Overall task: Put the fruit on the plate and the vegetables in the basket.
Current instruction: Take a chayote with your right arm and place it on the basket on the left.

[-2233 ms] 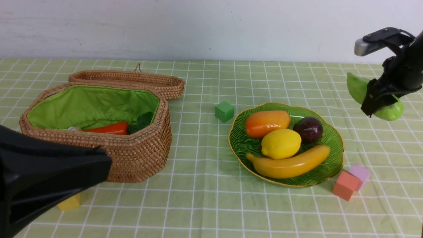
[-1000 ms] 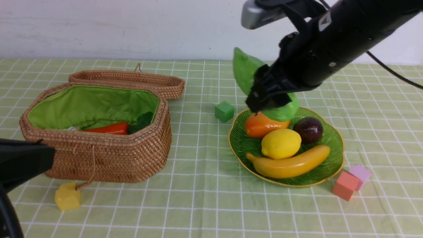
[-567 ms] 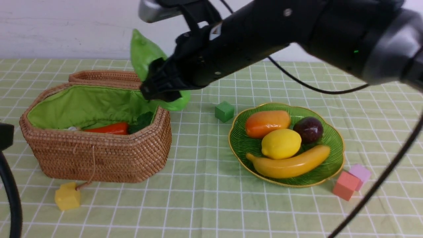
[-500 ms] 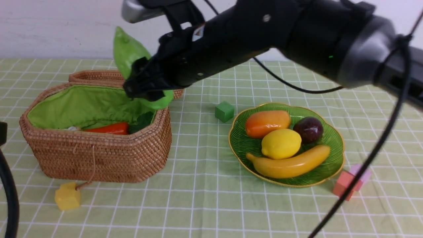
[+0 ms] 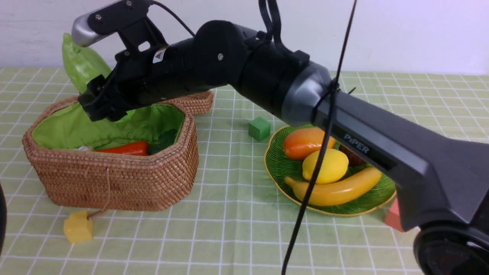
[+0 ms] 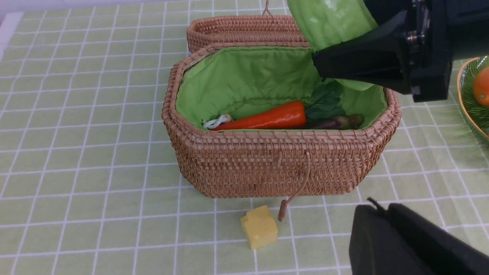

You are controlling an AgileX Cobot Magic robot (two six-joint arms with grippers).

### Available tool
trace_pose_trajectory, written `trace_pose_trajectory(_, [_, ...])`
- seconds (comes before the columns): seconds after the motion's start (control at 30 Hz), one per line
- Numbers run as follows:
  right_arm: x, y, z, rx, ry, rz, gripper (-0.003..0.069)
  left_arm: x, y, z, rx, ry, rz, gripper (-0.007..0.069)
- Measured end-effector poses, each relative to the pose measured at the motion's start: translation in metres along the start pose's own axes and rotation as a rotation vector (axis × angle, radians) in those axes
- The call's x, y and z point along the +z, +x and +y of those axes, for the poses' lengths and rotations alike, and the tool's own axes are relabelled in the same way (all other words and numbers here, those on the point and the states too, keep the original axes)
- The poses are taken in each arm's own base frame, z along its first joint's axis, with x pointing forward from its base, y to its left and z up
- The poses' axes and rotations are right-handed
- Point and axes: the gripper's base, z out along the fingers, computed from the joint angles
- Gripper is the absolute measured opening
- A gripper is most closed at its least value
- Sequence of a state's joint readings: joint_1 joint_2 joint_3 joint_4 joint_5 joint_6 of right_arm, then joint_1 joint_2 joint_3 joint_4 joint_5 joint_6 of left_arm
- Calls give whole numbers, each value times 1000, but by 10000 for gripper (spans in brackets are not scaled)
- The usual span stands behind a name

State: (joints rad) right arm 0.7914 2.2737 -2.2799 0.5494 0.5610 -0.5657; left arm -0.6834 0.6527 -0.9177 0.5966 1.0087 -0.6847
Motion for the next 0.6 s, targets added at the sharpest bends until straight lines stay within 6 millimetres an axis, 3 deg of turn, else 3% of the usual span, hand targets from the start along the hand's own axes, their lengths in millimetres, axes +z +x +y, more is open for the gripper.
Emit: trace_pose_trajectory(0.6, [32,34,-13,-61,66,38,452,0,2,2,1,-20,23,34])
